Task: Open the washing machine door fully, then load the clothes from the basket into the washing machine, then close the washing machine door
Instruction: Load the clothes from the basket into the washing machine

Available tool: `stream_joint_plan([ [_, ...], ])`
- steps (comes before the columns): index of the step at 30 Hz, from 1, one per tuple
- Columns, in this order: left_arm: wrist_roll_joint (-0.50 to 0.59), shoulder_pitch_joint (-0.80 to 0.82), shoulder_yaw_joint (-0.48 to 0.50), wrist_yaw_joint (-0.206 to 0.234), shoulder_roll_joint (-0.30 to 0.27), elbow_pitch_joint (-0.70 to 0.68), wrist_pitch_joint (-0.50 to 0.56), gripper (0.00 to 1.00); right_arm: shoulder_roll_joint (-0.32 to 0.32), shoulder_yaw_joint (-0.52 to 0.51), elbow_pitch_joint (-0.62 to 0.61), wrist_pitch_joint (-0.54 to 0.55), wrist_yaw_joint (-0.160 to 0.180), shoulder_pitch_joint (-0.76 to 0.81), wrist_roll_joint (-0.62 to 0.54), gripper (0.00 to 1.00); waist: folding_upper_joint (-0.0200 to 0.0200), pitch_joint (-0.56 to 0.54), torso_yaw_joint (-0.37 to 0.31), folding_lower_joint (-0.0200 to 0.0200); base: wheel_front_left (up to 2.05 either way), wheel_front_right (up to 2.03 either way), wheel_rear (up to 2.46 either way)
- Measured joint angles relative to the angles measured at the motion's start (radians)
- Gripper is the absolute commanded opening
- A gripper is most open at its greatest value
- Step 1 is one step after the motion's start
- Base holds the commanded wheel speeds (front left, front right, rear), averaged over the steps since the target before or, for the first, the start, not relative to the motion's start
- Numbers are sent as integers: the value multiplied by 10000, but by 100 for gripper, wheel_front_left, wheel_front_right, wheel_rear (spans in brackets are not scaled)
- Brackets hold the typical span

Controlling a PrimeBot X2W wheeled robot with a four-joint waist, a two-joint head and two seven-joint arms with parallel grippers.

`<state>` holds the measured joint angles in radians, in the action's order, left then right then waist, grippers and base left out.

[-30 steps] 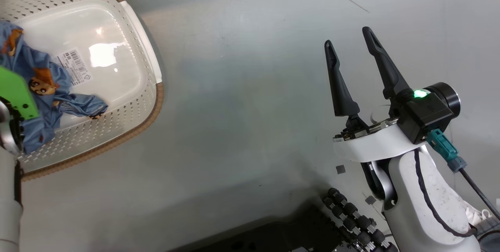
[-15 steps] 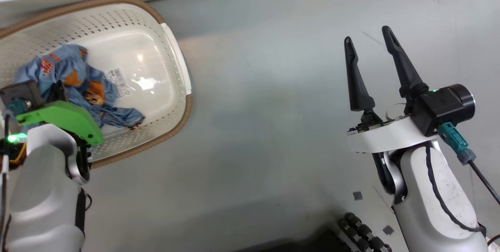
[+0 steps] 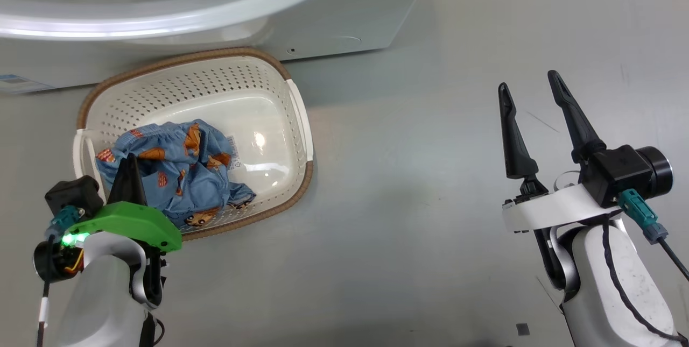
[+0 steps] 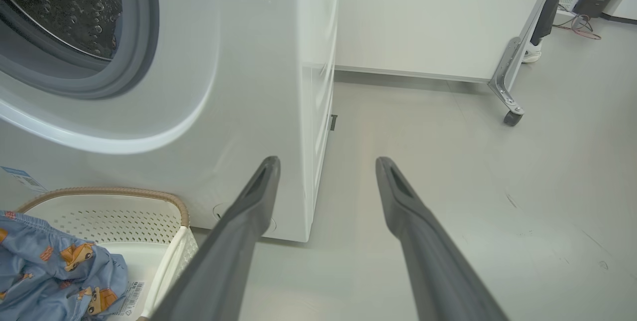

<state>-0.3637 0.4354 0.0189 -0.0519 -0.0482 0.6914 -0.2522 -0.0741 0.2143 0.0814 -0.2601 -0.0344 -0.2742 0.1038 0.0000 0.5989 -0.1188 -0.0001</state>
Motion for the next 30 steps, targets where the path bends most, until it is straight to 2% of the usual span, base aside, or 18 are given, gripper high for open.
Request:
stream_joint_plan([
  [8,-410,-915,-42,-453,100,-995,0,0,-180,-245,81,0,-94,645,-10,100,0,-1169,520,0,0,0,0],
  [12,-418,-1323,159,-531,130,-2266,2,0,-188,-328,113,0,-171,1015,-13,100,0,-1766,720,0,0,0,0],
  [21,-408,-3144,516,-545,140,-3720,4,0,-184,-261,119,2,-299,1728,-196,100,0,-3133,923,-1,0,0,0],
  [30,-163,-4603,474,-545,140,-5216,4,0,-186,-245,236,2,-464,2728,-194,100,0,-4466,893,-1,0,0,0],
])
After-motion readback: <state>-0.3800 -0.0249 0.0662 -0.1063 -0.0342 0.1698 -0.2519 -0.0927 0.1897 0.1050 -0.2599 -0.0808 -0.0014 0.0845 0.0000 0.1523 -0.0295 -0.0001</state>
